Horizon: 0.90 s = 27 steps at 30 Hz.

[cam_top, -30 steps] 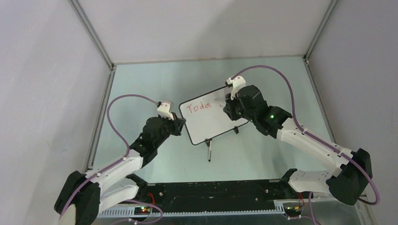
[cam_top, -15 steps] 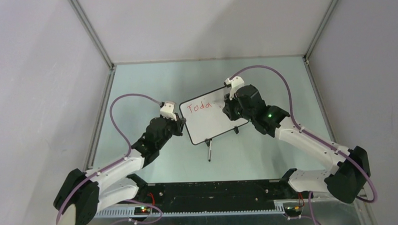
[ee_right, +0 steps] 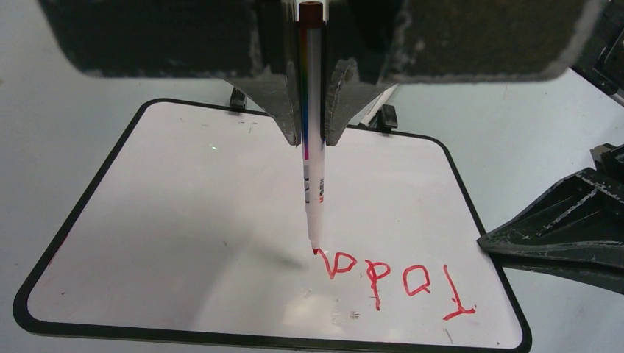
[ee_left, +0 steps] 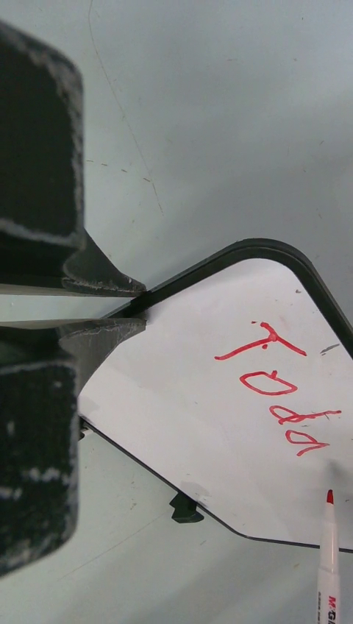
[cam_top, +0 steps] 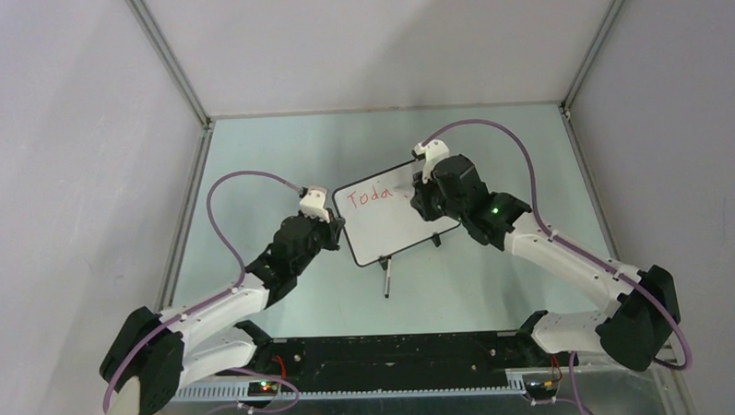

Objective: Write a sentence on the whiteboard

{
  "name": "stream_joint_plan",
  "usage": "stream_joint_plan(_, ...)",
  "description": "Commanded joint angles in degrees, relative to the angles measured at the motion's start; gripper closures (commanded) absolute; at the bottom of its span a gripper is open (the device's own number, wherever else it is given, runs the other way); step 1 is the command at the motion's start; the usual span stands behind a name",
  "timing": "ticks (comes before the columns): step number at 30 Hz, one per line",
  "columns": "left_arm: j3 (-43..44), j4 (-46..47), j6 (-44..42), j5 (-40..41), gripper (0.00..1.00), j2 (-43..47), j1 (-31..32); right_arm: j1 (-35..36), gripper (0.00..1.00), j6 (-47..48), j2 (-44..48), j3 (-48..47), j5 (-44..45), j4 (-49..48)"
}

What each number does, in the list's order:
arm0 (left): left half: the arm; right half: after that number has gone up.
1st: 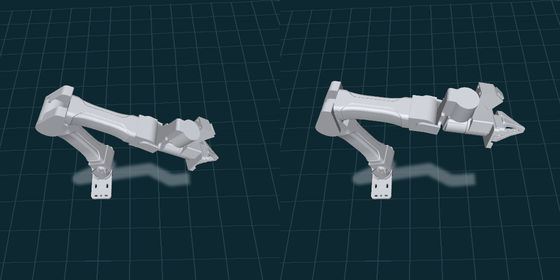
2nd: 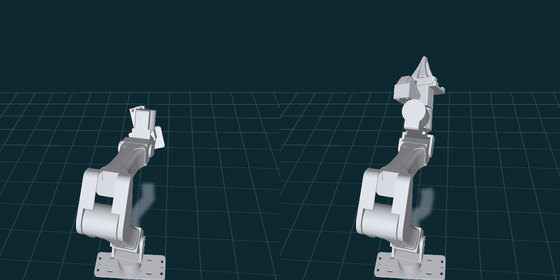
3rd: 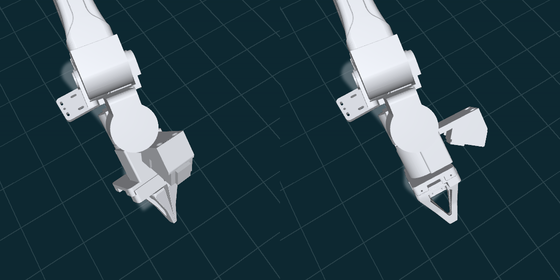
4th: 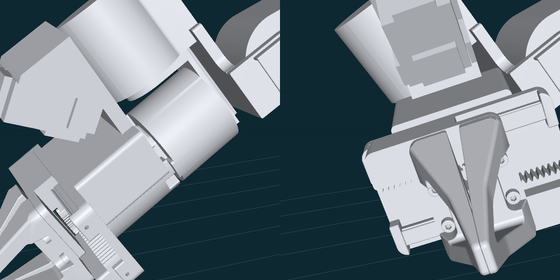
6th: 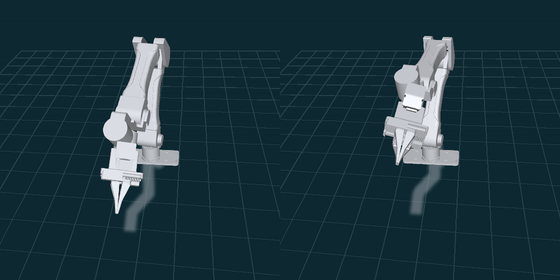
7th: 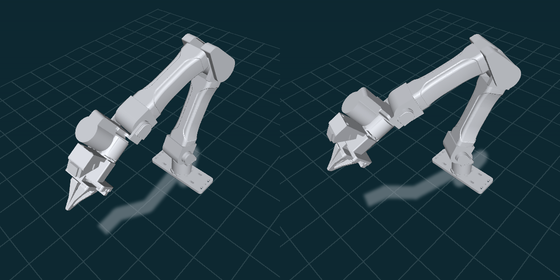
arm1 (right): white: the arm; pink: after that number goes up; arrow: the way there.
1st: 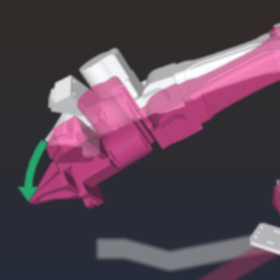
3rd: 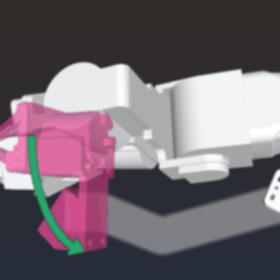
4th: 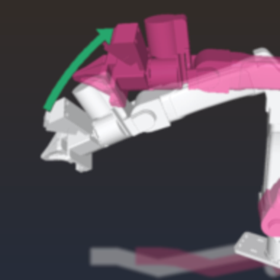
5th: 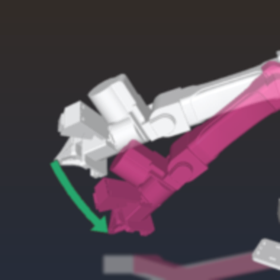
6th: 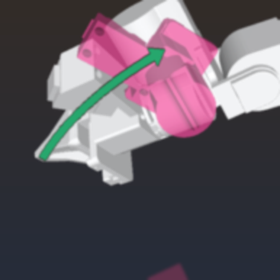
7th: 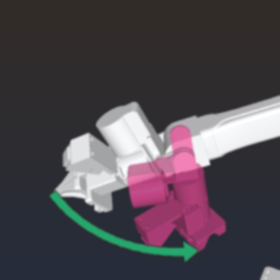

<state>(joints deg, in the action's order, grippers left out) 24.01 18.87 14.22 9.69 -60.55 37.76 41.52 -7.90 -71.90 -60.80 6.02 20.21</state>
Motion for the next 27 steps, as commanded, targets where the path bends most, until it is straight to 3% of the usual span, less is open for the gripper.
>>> stream_joint_plan(1,1.26,-2.27,-3.15,1.07,0.97,-0.35,0.86,-0.83,1.00,0.17,-0.42,-3.23,1.21,-1.53)
stream_joint_plan(27,1.08,-2.42,-3.45,1.53,0.97,0.09,1.43,-1.56,1.00,0.95,-4.40,-8.72,0.24,4.69)
